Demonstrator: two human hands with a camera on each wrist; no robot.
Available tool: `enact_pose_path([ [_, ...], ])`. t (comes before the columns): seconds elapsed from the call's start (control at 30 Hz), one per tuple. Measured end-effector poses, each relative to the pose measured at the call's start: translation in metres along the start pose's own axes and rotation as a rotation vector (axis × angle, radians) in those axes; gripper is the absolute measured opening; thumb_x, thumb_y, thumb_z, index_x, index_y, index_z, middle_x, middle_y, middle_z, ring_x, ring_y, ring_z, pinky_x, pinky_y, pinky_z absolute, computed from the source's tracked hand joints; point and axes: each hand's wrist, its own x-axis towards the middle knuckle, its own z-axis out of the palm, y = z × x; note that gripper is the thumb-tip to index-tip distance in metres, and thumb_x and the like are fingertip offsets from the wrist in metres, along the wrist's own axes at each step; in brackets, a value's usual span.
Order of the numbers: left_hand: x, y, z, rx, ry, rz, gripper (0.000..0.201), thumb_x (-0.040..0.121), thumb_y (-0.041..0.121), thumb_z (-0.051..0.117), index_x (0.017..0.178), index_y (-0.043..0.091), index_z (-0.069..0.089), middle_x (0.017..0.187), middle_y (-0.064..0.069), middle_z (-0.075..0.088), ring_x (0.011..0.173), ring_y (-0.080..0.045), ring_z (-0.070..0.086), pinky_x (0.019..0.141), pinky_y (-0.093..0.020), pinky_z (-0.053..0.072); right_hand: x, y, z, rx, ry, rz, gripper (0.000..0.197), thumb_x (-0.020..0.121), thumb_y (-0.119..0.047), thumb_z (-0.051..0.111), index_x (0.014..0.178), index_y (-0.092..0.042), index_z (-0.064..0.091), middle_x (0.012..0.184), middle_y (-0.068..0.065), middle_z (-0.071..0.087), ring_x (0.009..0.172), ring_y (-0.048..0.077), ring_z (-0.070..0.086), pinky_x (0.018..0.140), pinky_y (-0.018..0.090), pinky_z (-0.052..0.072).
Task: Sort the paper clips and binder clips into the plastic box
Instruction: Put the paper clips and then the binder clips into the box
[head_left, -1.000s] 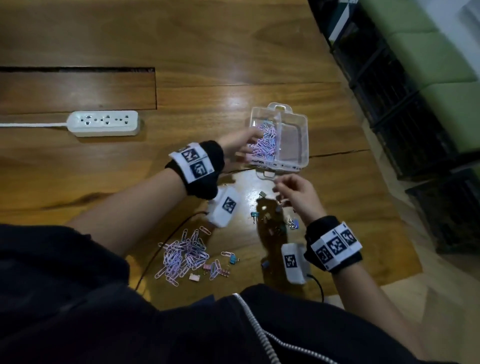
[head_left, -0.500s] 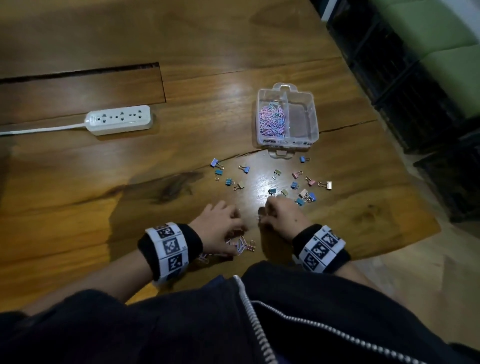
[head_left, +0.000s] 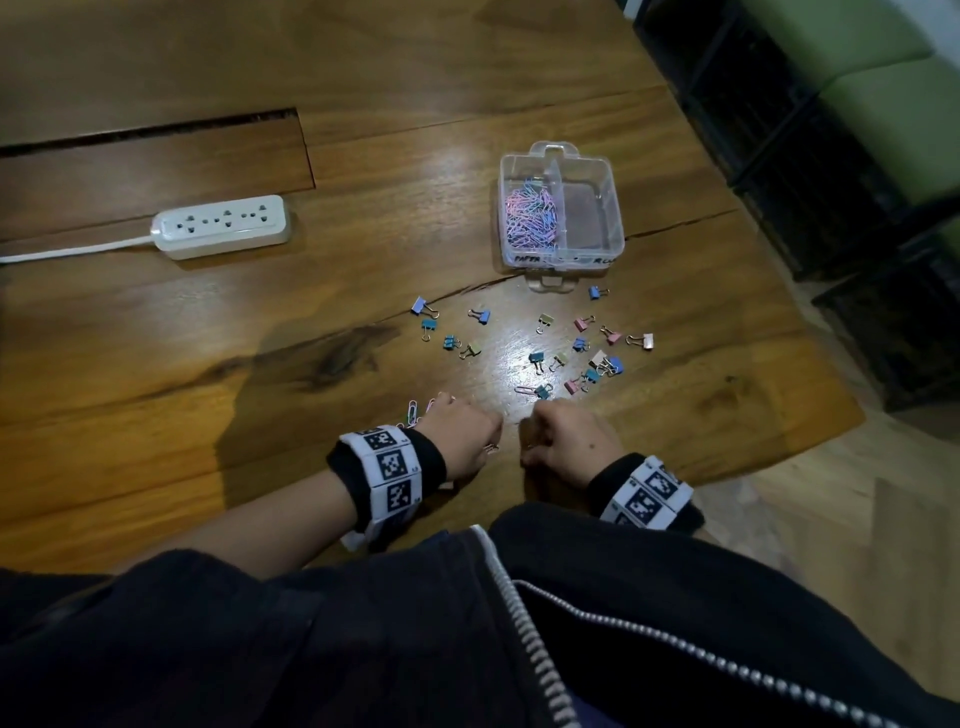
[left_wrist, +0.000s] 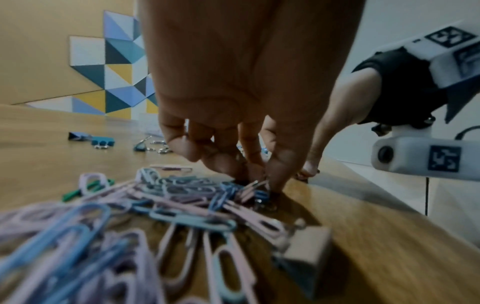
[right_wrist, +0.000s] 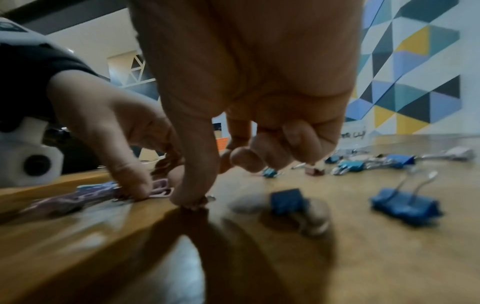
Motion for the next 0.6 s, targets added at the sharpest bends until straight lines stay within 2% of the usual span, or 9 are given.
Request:
enact_pose_path([
  [0.07, 0.004, -0.002, 0.002, -0.026, 0.007, 0.011, 0.017, 0.092, 0.021, 0.043, 0.107, 0.017, 0.051, 0.107, -0.004, 0.063, 0.101, -0.023, 0.055, 0.091, -0.035, 0.039, 0.003, 0.005, -0.007, 0.015, 0.036, 0.052, 0.024, 0.075, -0.020, 0.070, 0.089, -0.018, 0.050, 0.100, -0.001, 0.053, 0.089, 0.015, 0.049, 0.076, 0.027, 0.043],
  [0.13, 0.005, -0.005, 0.000, -0.118, 0.030, -0.012, 0.020, 0.094, 0.021, 0.041, 0.109, 0.014, 0.052, 0.105, -0.006, 0.062, 0.095, -0.022, 0.055, 0.083, -0.031, 0.042, 0.008, 0.007, -0.014, 0.038, 0.095, 0.047, 0.028, 0.077, -0.018, 0.068, 0.100, -0.017, 0.053, 0.109, 0.002, 0.051, 0.097, 0.016, 0.047, 0.083, 0.028, 0.043],
  [0.2, 0.005, -0.012, -0.009, -0.342, 0.061, -0.087, 0.022, 0.095, 0.020, 0.042, 0.109, 0.009, 0.054, 0.104, -0.008, 0.061, 0.086, -0.016, 0.051, 0.075, -0.024, 0.042, 0.015, 0.005, -0.015, 0.016, 0.183, 0.004, 0.029, 0.081, -0.021, 0.064, 0.108, -0.017, 0.054, 0.113, 0.004, 0.049, 0.107, 0.019, 0.045, 0.089, 0.032, 0.042],
  [0.3, 0.004, -0.029, -0.022, -0.721, 0.092, -0.203, 0.023, 0.096, 0.017, 0.043, 0.107, 0.004, 0.058, 0.094, -0.005, 0.058, 0.074, -0.011, 0.049, 0.062, -0.014, 0.042, 0.025, 0.001, -0.012, -0.057, 0.231, -0.023, 0.026, 0.087, -0.024, 0.056, 0.113, -0.017, 0.057, 0.113, 0.006, 0.050, 0.109, 0.021, 0.043, 0.092, 0.034, 0.041],
  [0.4, -0.001, -0.045, -0.035, -1.068, 0.087, -0.295, 0.020, 0.097, 0.013, 0.039, 0.086, 0.013, 0.056, 0.076, 0.004, 0.050, 0.058, -0.006, 0.043, 0.042, -0.004, 0.037, 0.033, -0.004, -0.010, -0.154, 0.215, -0.061, 0.025, 0.089, -0.025, 0.053, 0.112, -0.015, 0.058, 0.115, 0.007, 0.050, 0.110, 0.023, 0.042, 0.095, 0.036, 0.039],
  [0.43, -0.003, -0.050, -0.038, -1.185, 0.090, -0.327, 0.024, 0.097, 0.011, 0.037, 0.080, 0.016, 0.052, 0.074, 0.003, 0.047, 0.056, -0.007, 0.043, 0.041, -0.006, 0.037, 0.035, -0.004, -0.011, -0.187, 0.211, -0.079, 0.025, 0.090, -0.024, 0.052, 0.112, -0.014, 0.058, 0.115, 0.008, 0.050, 0.110, 0.023, 0.042, 0.094, 0.036, 0.039],
  [0.5, -0.009, -0.056, -0.040, -1.472, 0.112, -0.389, 0.029, 0.093, 0.001, 0.029, 0.072, 0.012, 0.046, 0.071, -0.003, 0.045, 0.055, -0.012, 0.043, 0.039, -0.012, 0.040, 0.039, -0.004, -0.010, -0.262, 0.202, -0.119, 0.024, 0.090, -0.023, 0.050, 0.111, -0.011, 0.057, 0.115, 0.008, 0.050, 0.107, 0.023, 0.042, 0.092, 0.035, 0.038],
  [0.57, -0.016, -0.060, -0.038, -1.690, 0.115, -0.376, 0.028, 0.085, -0.005, 0.024, 0.067, 0.009, 0.040, 0.069, -0.007, 0.045, 0.053, -0.014, 0.044, 0.040, -0.017, 0.041, 0.043, -0.003, -0.008, -0.332, 0.181, -0.142, 0.023, 0.089, -0.021, 0.051, 0.108, -0.009, 0.055, 0.115, 0.008, 0.050, 0.106, 0.023, 0.042, 0.091, 0.035, 0.038],
  [0.6, -0.019, -0.061, -0.036, -1.724, 0.089, -0.347, 0.028, 0.084, -0.005, 0.025, 0.066, 0.009, 0.040, 0.068, -0.007, 0.046, 0.051, -0.013, 0.046, 0.042, -0.018, 0.042, 0.044, -0.004, -0.008, -0.354, 0.170, -0.150, 0.022, 0.089, -0.021, 0.051, 0.107, -0.010, 0.055, 0.115, 0.008, 0.050, 0.106, 0.024, 0.042, 0.091, 0.035, 0.037],
])
